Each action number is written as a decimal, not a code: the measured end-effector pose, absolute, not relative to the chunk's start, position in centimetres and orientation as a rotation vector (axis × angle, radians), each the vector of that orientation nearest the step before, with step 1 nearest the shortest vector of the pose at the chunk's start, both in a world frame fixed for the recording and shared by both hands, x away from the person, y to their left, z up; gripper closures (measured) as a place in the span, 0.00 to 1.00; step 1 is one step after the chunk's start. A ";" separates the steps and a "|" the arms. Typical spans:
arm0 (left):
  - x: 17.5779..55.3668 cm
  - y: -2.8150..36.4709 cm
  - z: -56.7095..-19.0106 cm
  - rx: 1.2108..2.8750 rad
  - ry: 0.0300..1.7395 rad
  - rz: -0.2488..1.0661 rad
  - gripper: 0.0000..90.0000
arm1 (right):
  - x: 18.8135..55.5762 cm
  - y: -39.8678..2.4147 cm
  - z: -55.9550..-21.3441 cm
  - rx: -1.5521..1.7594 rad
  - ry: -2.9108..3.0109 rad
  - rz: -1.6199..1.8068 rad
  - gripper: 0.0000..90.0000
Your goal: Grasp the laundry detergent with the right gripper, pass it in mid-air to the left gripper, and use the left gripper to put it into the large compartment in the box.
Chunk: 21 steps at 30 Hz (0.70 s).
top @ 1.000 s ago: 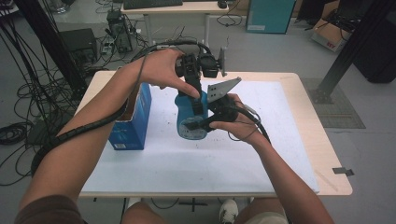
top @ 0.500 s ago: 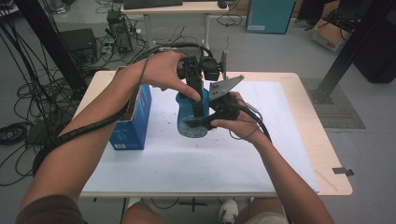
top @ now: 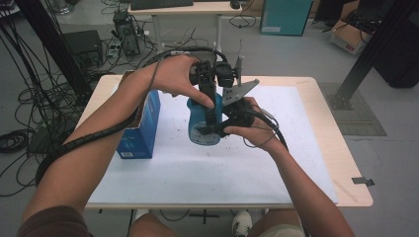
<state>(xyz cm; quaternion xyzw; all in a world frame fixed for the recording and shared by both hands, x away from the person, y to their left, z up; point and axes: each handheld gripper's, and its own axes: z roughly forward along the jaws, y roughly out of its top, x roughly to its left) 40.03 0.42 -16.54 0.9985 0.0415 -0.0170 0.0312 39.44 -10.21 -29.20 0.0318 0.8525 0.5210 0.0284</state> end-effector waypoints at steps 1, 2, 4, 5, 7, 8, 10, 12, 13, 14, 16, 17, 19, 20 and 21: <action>40.0 0.4 -16.5 3.076 0.128 -0.052 0.07 | 39.4 -10.2 -29.2 0.098 2.631 1.608 0.47; 40.0 0.5 -16.6 3.069 0.125 -0.037 0.07 | 39.5 -10.3 -29.2 0.093 2.635 1.600 0.47; 40.0 0.5 -16.6 3.065 0.126 -0.036 0.07 | 39.5 -10.3 -29.2 0.089 2.633 1.601 0.47; 40.0 0.5 -16.6 3.065 0.126 -0.036 0.07 | 39.5 -10.3 -29.2 0.089 2.633 1.601 0.47; 40.0 0.5 -16.6 3.075 0.130 -0.052 0.07 | 39.5 -10.3 -29.2 0.090 2.635 1.598 0.47; 40.0 0.5 -16.6 3.075 0.130 -0.052 0.07 | 39.5 -10.3 -29.3 0.090 2.635 1.598 0.47; 40.0 0.6 -16.7 3.068 0.133 -0.035 0.07 | 39.5 -10.3 -29.3 0.090 2.635 1.597 0.47; 40.0 0.6 -16.7 3.071 0.131 -0.031 0.07 | 39.5 -10.2 -29.3 0.085 2.635 1.592 0.47; 40.0 0.6 -16.7 3.075 0.130 -0.033 0.07 | 39.5 -10.2 -29.3 0.087 2.630 1.597 0.47; 40.0 0.5 -16.6 3.082 0.135 -0.033 0.07 | 39.5 -10.2 -29.3 0.092 2.629 1.596 0.47; 40.0 0.5 -16.7 3.078 0.129 -0.020 0.07 | 39.5 -10.2 -29.3 0.093 2.628 1.594 0.47; 40.0 0.5 -16.7 3.079 0.130 -0.032 0.08 | 39.4 -10.2 -29.3 0.092 2.628 1.594 0.47; 40.0 0.5 -16.6 3.079 0.135 -0.033 0.08 | 39.4 -10.2 -29.3 0.093 2.628 1.595 0.47; 39.9 0.5 -16.6 3.079 0.128 -0.027 0.08 | 39.5 -10.2 -29.3 0.085 2.634 1.591 0.47; 39.9 0.5 -16.6 3.079 0.128 -0.027 0.08 | 39.5 -10.2 -29.3 0.085 2.634 1.591 0.47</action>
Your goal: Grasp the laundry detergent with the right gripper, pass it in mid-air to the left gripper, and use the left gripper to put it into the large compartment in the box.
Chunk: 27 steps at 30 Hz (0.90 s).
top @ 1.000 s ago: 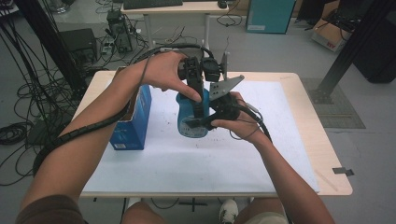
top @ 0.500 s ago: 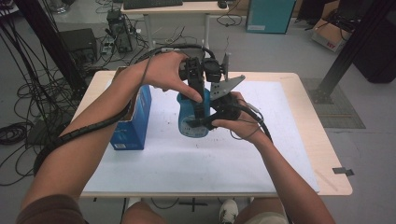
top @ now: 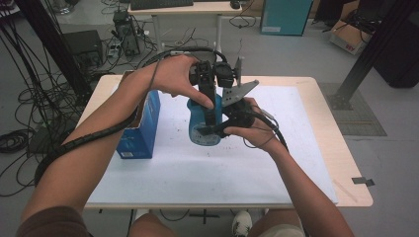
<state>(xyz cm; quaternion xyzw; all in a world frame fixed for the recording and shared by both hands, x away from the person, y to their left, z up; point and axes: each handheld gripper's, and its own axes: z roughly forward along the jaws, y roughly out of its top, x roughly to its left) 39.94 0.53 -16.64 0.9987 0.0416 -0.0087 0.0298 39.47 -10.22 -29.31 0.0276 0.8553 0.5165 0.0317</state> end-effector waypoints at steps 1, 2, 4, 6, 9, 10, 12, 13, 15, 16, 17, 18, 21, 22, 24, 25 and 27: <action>39.9 0.5 -16.6 3.080 0.129 -0.027 0.08 | 39.4 -10.2 -29.3 0.089 2.628 1.593 0.47; 40.0 0.5 -16.6 3.086 0.130 -0.040 0.08 | 39.4 -10.2 -29.3 0.087 2.626 1.595 0.47; 39.9 0.6 -16.6 3.083 0.132 -0.030 0.08 | 39.5 -10.2 -29.3 0.082 2.630 1.591 0.47; 39.9 0.7 -16.6 3.084 0.137 -0.036 0.08 | 39.5 -10.2 -29.3 0.086 2.628 1.593 0.47; 40.0 0.7 -16.6 3.086 0.136 -0.038 0.08 | 39.5 -10.2 -29.3 0.086 2.627 1.595 0.47; 40.0 0.7 -16.6 3.086 0.136 -0.038 0.08 | 39.5 -10.2 -29.3 0.086 2.627 1.595 0.47; 39.9 0.7 -16.6 3.085 0.138 -0.029 0.08 | 39.5 -10.2 -29.3 0.086 2.628 1.597 0.47; 39.9 0.7 -16.6 3.091 0.139 -0.037 0.08 | 39.5 -10.2 -29.3 0.089 2.630 1.598 0.47; 39.9 0.7 -16.6 3.090 0.139 -0.037 0.08 | 39.5 -10.2 -29.3 0.090 2.628 1.599 0.47; 39.9 0.7 -16.6 3.092 0.138 -0.039 0.08 | 39.5 -10.2 -29.3 0.090 2.627 1.600 0.47; 39.9 0.7 -16.6 3.092 0.138 -0.038 0.08 | 39.4 -10.2 -29.3 0.092 2.628 1.600 0.47; 39.9 0.7 -16.6 3.092 0.137 -0.038 0.08 | 39.4 -10.3 -29.3 0.091 2.627 1.600 0.47; 39.9 0.7 -16.6 3.097 0.134 -0.038 0.08 | 39.4 -10.3 -29.3 0.091 2.623 1.599 0.47; 39.9 0.7 -16.6 3.097 0.134 -0.038 0.08 | 39.4 -10.3 -29.3 0.091 2.623 1.599 0.47; 39.9 0.7 -16.7 3.095 0.130 -0.021 0.08 | 39.4 -10.3 -29.3 0.093 2.622 1.600 0.47; 39.9 0.7 -16.6 3.100 0.141 -0.039 0.08 | 39.4 -10.3 -29.3 0.094 2.621 1.601 0.47; 39.9 0.8 -16.7 3.098 0.139 -0.034 0.08 | 39.4 -10.3 -29.3 0.097 2.622 1.599 0.47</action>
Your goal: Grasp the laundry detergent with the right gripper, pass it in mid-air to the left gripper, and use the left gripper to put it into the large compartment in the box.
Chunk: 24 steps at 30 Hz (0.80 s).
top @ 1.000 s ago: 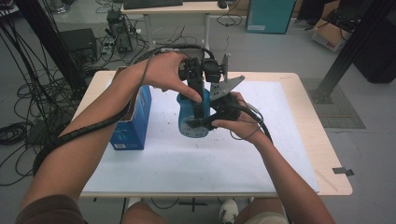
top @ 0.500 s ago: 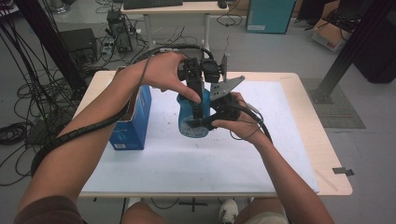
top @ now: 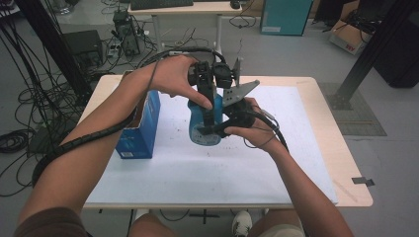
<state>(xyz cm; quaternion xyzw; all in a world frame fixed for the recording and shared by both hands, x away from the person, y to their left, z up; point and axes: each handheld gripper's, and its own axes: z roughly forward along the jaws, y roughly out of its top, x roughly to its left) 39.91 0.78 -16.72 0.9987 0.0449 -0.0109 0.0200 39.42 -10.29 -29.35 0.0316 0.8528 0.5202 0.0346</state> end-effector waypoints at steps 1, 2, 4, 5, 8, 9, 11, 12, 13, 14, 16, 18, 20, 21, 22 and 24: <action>39.9 0.8 -16.7 3.098 0.139 -0.034 0.08 | 39.4 -10.3 -29.3 0.097 2.622 1.599 0.47; 39.9 0.8 -16.8 3.096 0.135 -0.019 0.08 | 39.4 -10.3 -29.3 0.092 2.626 1.593 0.47; 39.9 0.8 -16.7 3.099 0.139 -0.029 0.08 | 39.5 -10.3 -29.3 0.091 2.626 1.593 0.47; 39.9 0.8 -16.7 3.103 0.132 -0.050 0.08 | 39.4 -10.3 -29.4 0.095 2.623 1.596 0.47; 39.9 0.9 -16.7 3.099 0.124 -0.029 0.08 | 39.4 -10.3 -29.4 0.100 2.623 1.597 0.47; 39.9 0.9 -16.7 3.099 0.124 -0.029 0.08 | 39.4 -10.3 -29.4 0.100 2.623 1.597 0.47; 39.8 0.8 -16.7 3.096 0.132 -0.016 0.08 | 39.5 -10.2 -29.4 0.093 2.616 1.600 0.47; 39.8 0.8 -16.7 3.097 0.133 -0.020 0.08 | 39.5 -10.2 -29.4 0.093 2.616 1.600 0.47; 39.8 0.8 -16.7 3.099 0.138 -0.028 0.08 | 39.4 -10.2 -29.4 0.097 2.620 1.600 0.47; 39.8 0.7 -16.7 3.099 0.139 -0.023 0.08 | 39.4 -10.2 -29.4 0.096 2.622 1.599 0.47; 39.8 0.7 -16.8 3.100 0.140 -0.027 0.08 | 39.4 -10.2 -29.4 0.097 2.622 1.598 0.47; 39.8 0.7 -16.8 3.100 0.131 -0.013 0.08 | 39.4 -10.3 -29.4 0.092 2.619 1.594 0.47; 39.8 0.7 -16.9 3.098 0.133 -0.014 0.08 | 39.4 -10.3 -29.4 0.097 2.624 1.594 0.47; 39.8 0.7 -16.9 3.098 0.133 -0.014 0.08 | 39.4 -10.3 -29.4 0.099 2.624 1.594 0.47; 39.7 0.6 -16.9 3.097 0.130 -0.015 0.08 | 39.4 -10.3 -29.4 0.100 2.624 1.594 0.47; 39.7 0.6 -16.8 3.103 0.133 -0.026 0.08 | 39.4 -10.3 -29.3 0.099 2.624 1.594 0.47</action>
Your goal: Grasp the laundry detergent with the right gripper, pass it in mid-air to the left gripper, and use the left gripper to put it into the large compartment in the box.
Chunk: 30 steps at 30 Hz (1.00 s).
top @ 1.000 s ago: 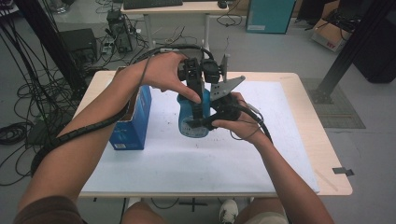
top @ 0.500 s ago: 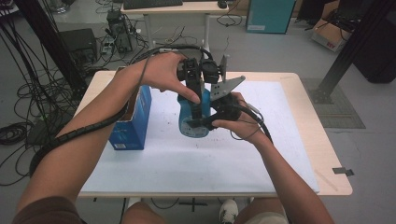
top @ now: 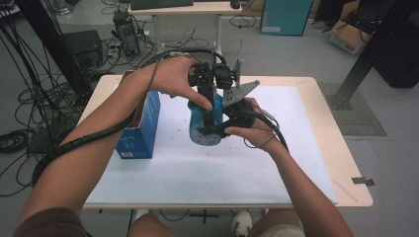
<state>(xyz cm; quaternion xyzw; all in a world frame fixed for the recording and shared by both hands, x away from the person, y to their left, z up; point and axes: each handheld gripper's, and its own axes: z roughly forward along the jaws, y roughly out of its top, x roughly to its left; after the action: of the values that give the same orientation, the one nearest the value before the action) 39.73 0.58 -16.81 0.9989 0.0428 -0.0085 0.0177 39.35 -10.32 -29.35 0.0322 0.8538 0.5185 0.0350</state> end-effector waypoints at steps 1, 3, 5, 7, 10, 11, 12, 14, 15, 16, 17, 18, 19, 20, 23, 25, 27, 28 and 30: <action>39.7 0.6 -16.9 3.098 0.129 -0.014 0.08 | 39.4 -10.3 -29.3 0.099 2.624 1.594 0.47; 39.7 0.6 -16.9 3.099 0.129 -0.014 0.09 | 39.3 -10.3 -29.3 0.097 2.624 1.596 0.47; 39.7 0.6 -16.8 3.103 0.134 -0.020 0.09 | 39.3 -10.4 -29.3 0.097 2.620 1.599 0.47; 39.7 0.6 -16.8 3.103 0.134 -0.019 0.09 | 39.3 -10.4 -29.3 0.094 2.620 1.596 0.47; 39.6 0.6 -16.8 3.096 0.129 -0.005 0.09 | 39.3 -10.4 -29.3 0.098 2.619 1.597 0.47; 39.6 0.5 -16.8 3.101 0.130 -0.009 0.09 | 39.3 -10.4 -29.3 0.099 2.619 1.597 0.47; 39.6 0.5 -16.8 3.098 0.124 0.001 0.10 | 39.2 -10.4 -29.3 0.097 2.621 1.595 0.47; 39.6 0.5 -16.7 3.099 0.128 0.003 0.11 | 39.2 -10.4 -29.3 0.097 2.617 1.596 0.47; 39.6 0.5 -16.7 3.099 0.128 0.003 0.13 | 39.2 -10.4 -29.3 0.097 2.617 1.596 0.47; 39.5 0.5 -16.8 3.097 0.120 0.015 0.14 | 39.2 -10.5 -29.3 0.098 2.617 1.596 0.47; 39.5 0.5 -16.8 3.097 0.120 0.015 0.15 | 39.2 -10.5 -29.3 0.100 2.615 1.596 0.47; 39.5 0.4 -16.8 3.095 0.121 0.022 0.15 | 39.2 -10.5 -29.3 0.100 2.615 1.596 0.47; 39.5 0.4 -16.7 3.099 0.123 0.019 0.17 | 39.2 -10.5 -29.3 0.100 2.615 1.595 0.47; 39.5 0.4 -16.8 3.096 0.119 0.033 0.21 | 39.2 -10.5 -29.3 0.098 2.615 1.594 0.47; 39.5 0.4 -16.8 3.096 0.114 0.044 0.23 | 39.1 -10.6 -29.3 0.096 2.614 1.595 0.47; 39.6 0.4 -16.8 3.093 0.110 0.045 0.25 | 39.1 -10.6 -29.2 0.097 2.614 1.592 0.47; 39.6 0.4 -16.7 3.089 0.103 0.049 0.29 | 39.1 -10.7 -29.2 0.091 2.611 1.586 0.47; 39.6 0.4 -16.7 3.091 0.101 0.054 0.29 | 39.1 -10.7 -29.2 0.085 2.609 1.581 0.47; 39.6 0.4 -16.6 3.098 0.100 0.044 0.31 | 39.1 -10.7 -29.2 0.083 2.608 1.580 0.47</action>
<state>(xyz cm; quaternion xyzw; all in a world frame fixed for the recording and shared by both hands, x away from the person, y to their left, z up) 39.63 0.35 -16.60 0.9992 0.0322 0.0142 0.0209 39.10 -10.67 -29.23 0.0271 0.8541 0.5173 0.0456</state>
